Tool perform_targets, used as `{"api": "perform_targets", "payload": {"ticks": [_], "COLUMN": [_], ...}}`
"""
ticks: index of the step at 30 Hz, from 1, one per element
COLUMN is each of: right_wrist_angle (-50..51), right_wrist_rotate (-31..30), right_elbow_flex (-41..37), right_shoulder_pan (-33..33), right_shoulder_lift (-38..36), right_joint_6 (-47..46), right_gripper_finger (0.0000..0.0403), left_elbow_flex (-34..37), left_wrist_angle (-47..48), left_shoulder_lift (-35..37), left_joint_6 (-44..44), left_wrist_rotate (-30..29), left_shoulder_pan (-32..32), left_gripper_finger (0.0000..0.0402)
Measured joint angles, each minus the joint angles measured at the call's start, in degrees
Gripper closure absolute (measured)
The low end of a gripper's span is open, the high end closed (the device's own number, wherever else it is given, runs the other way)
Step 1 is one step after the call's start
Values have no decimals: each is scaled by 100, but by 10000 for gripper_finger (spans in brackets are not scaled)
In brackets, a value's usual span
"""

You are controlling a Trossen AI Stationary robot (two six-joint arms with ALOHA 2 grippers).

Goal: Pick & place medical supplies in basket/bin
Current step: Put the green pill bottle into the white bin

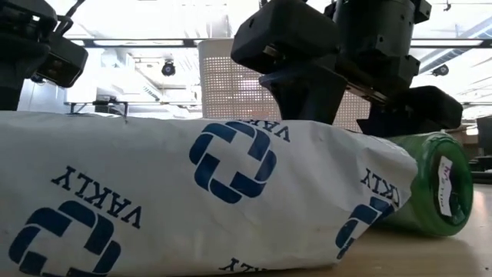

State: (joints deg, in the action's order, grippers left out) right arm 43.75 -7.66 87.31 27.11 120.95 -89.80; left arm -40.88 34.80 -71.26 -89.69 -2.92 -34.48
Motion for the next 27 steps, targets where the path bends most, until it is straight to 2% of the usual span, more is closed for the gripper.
{"api": "perform_targets", "payload": {"ticks": [16,27], "right_wrist_angle": [88,-128], "right_wrist_rotate": [330,344], "right_elbow_flex": [-13,-15], "right_shoulder_pan": [29,41], "right_shoulder_lift": [0,0], "right_joint_6": [-117,-112], "right_gripper_finger": [74,75], "left_elbow_flex": [0,0], "left_wrist_angle": [-10,-10], "left_shoulder_lift": [0,0], "left_joint_6": [195,212], "left_wrist_rotate": [-59,-63], "left_shoulder_pan": [1,2], "left_gripper_finger": [121,121]}}
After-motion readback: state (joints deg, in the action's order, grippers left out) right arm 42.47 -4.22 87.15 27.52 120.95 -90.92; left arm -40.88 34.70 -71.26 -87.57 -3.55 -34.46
